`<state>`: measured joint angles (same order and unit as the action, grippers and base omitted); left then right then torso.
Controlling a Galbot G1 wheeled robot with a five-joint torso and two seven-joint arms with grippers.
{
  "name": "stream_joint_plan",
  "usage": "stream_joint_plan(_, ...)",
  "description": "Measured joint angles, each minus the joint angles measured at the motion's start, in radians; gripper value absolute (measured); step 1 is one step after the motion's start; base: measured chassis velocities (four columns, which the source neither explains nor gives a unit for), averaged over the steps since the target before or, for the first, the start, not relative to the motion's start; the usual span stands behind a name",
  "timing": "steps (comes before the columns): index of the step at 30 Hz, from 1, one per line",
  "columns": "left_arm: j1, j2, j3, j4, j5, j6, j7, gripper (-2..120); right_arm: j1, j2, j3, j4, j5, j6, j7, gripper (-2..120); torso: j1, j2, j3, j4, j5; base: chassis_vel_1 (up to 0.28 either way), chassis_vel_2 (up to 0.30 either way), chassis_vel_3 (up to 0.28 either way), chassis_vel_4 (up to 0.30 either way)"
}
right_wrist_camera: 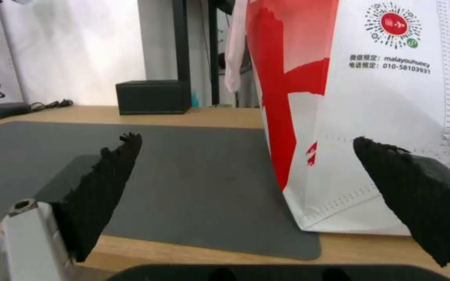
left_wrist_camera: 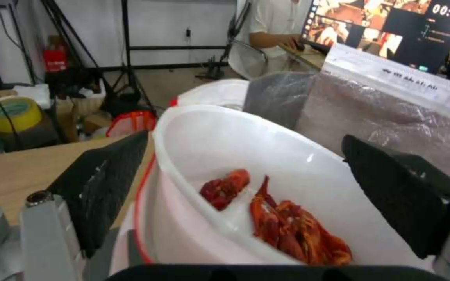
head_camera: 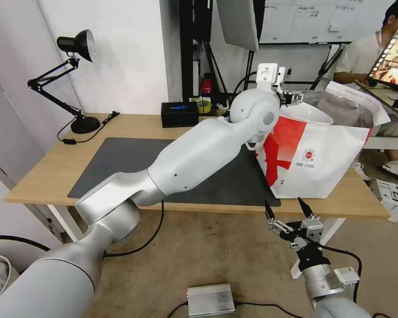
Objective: Pick up the trash from the table and place it into the takeout bag.
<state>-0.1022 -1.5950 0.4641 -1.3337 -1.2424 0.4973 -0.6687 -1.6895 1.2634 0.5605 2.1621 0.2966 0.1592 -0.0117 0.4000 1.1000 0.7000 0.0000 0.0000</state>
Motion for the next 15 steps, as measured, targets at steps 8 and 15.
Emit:
stream_joint_plan(8,0.005,0.000,0.006,-0.008,0.004,0.002,0.003,100,0.000,0.000,0.000,0.000,0.000,0.000,0.000,100,0.000,0.000,0.000,0.0000,0.0000,0.000,0.000,0.000,0.000)
stream_joint_plan(15,0.009,0.002,0.007,-0.011,0.034,0.041,0.024,100,0.000,0.000,0.000,0.000,0.000,0.000,0.000,100,0.000,0.000,0.000,0.0000,0.0000,0.000,0.000,0.000,0.000)
